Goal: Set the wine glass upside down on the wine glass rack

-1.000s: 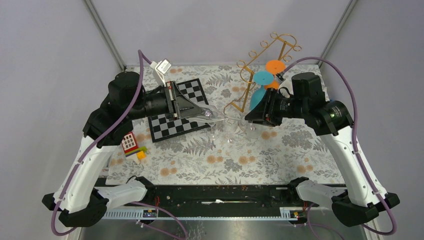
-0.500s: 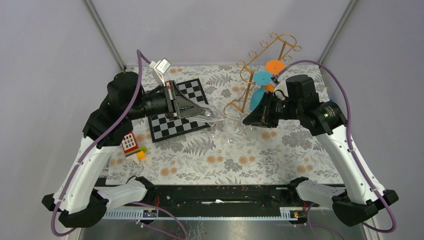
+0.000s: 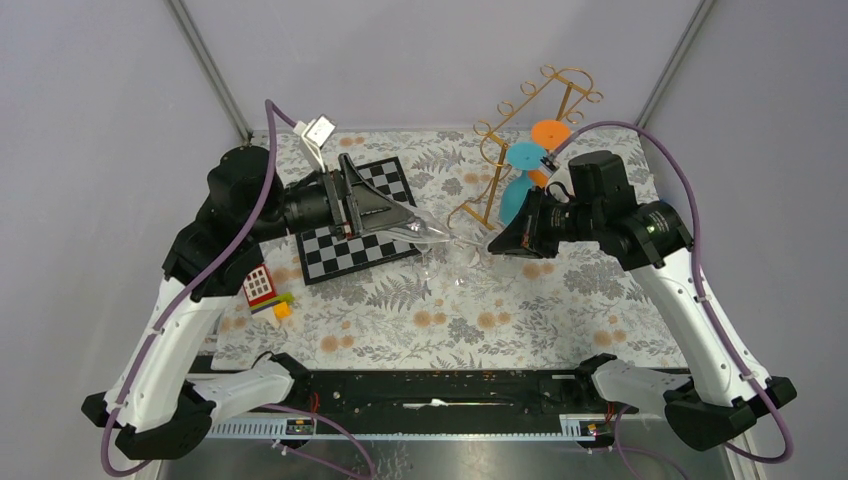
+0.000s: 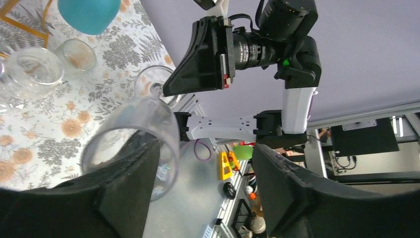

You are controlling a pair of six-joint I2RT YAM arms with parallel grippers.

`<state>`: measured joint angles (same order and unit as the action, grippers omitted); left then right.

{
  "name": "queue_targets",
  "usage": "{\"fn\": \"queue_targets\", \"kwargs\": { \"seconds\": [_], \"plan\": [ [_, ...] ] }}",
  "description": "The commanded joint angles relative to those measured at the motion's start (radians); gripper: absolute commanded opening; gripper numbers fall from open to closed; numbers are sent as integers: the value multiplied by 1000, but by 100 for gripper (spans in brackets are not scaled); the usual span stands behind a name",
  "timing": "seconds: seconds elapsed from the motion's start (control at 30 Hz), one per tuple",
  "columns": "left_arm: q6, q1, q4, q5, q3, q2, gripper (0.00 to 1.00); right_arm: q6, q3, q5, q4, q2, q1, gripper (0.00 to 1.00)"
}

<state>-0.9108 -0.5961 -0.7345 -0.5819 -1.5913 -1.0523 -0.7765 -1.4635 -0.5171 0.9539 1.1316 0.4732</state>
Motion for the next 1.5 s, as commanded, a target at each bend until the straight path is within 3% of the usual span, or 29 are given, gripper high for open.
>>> {"fn": "queue_targets", "kwargs": {
  "seconds": [0.0, 0.07, 0.1, 0.27, 0.57, 0.7, 0.93, 1.17, 1.47],
  "plan": [
    [8, -1, 37, -33, 26, 36, 81, 11, -84, 67, 28, 18, -2, 0],
    [19, -1, 22, -15, 39, 49, 98, 32, -121, 100, 74, 32, -2, 0],
    [28, -1, 11, -3, 44, 56, 99, 45, -138, 114, 91, 38, -2, 0],
    [89, -1, -79, 89, 48, 95, 99, 109, -209, 185, 134, 39, -2, 0],
    [266, -1, -249, 319, -3, 131, 99, 231, -196, 362, 57, -78, -3, 0],
    [338, -1, -336, 428, -32, 129, 99, 334, -125, 445, -47, -174, -4, 0],
    [393, -1, -434, 503, -73, 106, 99, 541, 138, 466, -412, -406, -4, 0],
    [362, 0, -439, 443, -100, 76, 99, 839, 294, 271, -580, -546, -4, 0],
    [271, 1, -440, 269, -153, 7, 99, 1308, 330, -75, -513, -551, -3, 0]
  ]
}}
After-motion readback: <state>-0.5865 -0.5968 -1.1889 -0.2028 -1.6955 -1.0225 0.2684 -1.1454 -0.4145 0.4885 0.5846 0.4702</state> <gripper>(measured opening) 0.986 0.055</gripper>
